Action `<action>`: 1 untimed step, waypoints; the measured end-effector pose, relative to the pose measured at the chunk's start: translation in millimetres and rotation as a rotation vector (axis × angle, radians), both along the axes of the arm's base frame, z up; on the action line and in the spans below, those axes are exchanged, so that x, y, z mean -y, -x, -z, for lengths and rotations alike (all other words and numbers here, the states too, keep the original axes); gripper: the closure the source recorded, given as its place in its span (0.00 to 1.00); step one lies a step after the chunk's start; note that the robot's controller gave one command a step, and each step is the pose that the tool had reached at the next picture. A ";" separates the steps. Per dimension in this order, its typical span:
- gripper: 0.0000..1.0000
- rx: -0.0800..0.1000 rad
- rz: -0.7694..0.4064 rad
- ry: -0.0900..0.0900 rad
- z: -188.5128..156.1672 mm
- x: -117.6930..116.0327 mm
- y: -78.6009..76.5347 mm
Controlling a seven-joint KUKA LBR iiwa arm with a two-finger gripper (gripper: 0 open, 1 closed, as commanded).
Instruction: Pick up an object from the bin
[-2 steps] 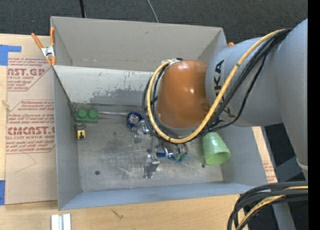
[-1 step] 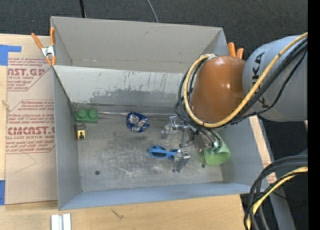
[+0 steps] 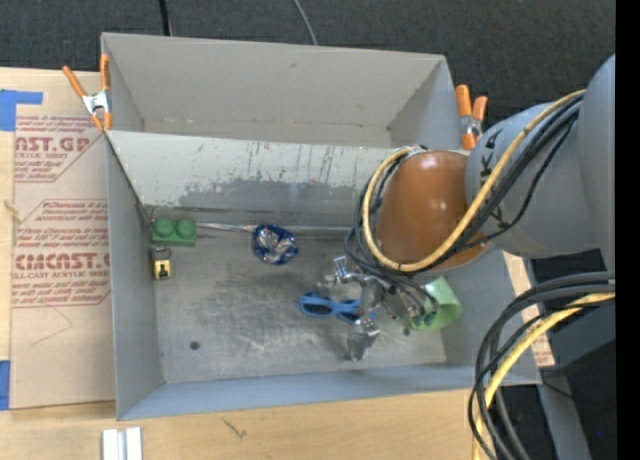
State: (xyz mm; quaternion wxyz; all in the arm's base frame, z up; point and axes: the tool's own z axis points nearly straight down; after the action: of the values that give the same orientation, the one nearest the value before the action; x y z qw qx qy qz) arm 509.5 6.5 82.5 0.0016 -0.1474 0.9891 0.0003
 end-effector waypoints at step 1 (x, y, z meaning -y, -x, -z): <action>1.00 -0.004 0.000 0.001 -2.2 -0.5 0.3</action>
Offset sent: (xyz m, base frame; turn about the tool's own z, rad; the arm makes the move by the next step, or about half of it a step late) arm 0.0000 0.0000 0.0000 0.0000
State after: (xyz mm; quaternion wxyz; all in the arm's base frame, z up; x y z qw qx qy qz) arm 509.2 7.1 84.8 -0.0002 -0.1476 0.9890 0.0003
